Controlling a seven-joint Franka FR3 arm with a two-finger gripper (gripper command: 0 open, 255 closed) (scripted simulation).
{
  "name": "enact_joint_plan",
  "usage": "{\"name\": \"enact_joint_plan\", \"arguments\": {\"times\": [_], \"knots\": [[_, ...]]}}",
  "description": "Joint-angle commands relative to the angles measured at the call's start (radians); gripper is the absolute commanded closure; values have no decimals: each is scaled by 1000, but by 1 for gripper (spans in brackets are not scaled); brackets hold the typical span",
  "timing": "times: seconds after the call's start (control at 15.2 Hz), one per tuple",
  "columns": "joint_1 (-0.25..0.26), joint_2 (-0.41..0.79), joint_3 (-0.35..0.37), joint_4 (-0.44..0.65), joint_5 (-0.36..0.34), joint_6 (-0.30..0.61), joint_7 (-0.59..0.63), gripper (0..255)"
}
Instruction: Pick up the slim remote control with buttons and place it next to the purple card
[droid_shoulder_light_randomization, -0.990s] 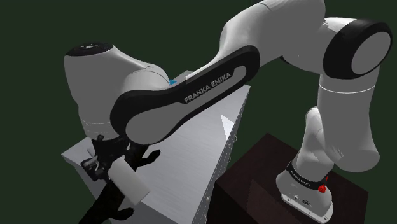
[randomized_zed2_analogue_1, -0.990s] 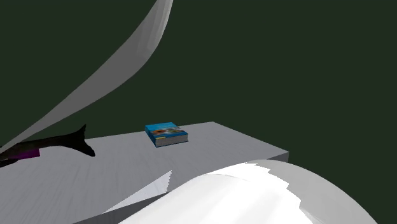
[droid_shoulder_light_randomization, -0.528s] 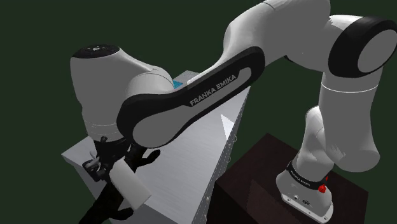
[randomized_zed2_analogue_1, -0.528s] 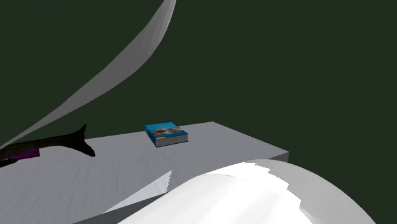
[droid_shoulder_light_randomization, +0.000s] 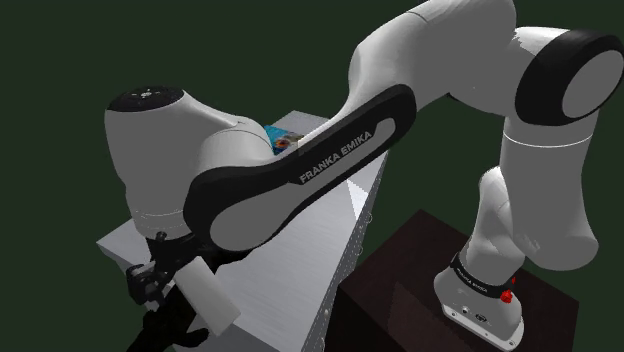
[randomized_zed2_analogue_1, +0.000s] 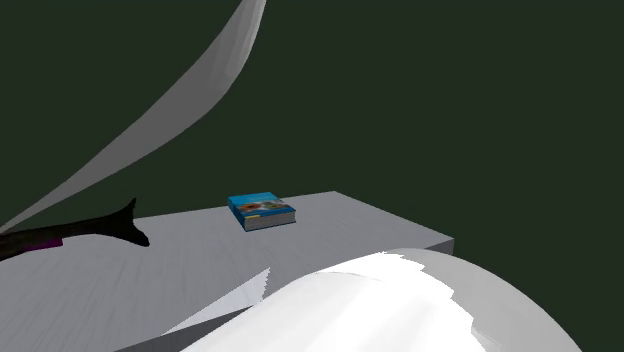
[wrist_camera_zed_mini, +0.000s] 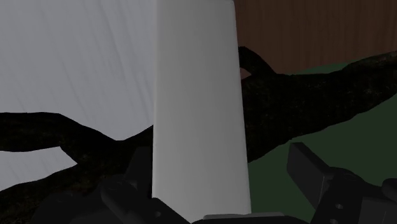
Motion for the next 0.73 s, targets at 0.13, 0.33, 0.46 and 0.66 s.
{"name": "enact_joint_plan", "arguments": {"times": [0.13, 0.33, 0.46, 0.66], "knots": [[-21, 59, -9, 44, 20, -77, -41, 0], [-23, 36, -5, 72, 28, -127, -47, 0], [-23, 36, -5, 72, 28, -127, -47, 0], [-24, 36, -5, 72, 28, -127, -47, 0]]}}
